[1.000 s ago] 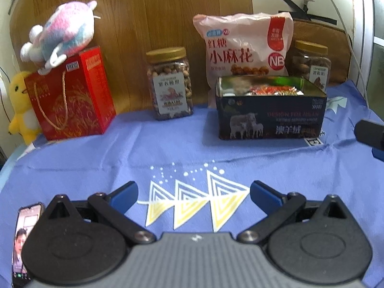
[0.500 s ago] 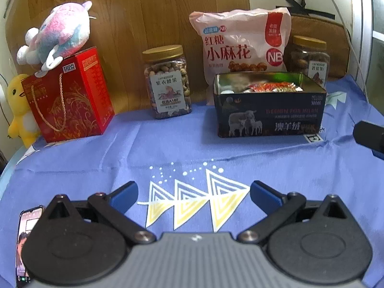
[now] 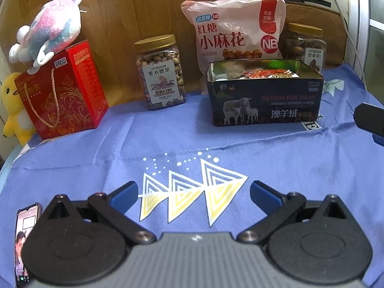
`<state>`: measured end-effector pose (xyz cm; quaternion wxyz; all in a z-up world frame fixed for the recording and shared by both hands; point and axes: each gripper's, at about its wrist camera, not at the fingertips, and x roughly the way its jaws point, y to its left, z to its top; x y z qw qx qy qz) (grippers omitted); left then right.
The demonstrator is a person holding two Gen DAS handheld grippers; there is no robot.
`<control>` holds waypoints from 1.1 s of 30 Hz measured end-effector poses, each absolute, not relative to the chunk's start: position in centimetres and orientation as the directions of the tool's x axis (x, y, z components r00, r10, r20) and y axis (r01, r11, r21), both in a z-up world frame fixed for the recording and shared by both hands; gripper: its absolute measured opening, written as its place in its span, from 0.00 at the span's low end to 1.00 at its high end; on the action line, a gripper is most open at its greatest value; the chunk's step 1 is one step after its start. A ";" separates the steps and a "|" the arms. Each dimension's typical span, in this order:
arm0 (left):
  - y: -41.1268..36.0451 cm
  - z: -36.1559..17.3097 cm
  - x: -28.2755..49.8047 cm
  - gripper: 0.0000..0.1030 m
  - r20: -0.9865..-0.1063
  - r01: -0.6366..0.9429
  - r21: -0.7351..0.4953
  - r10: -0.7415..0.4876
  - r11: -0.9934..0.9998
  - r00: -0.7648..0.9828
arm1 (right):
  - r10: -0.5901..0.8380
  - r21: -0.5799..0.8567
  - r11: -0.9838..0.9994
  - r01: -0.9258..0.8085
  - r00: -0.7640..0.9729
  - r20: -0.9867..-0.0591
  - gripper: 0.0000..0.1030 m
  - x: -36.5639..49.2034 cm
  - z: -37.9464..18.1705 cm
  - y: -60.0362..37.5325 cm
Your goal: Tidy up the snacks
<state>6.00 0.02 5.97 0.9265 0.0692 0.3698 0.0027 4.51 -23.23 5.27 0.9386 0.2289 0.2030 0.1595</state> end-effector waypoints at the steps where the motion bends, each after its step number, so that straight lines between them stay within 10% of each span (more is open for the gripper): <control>1: 0.0 5.9 6.1 1.00 -0.688 0.047 0.129 0.055 0.991 0.724 | 0.393 0.493 0.845 -0.207 0.867 -0.308 0.90 4.5 5.3 -23.2; 33: -0.5 4.9 6.5 1.00 -0.738 0.089 0.124 0.031 0.988 0.675 | 0.393 0.492 0.846 -0.205 0.863 -0.318 0.90 4.6 5.0 -23.3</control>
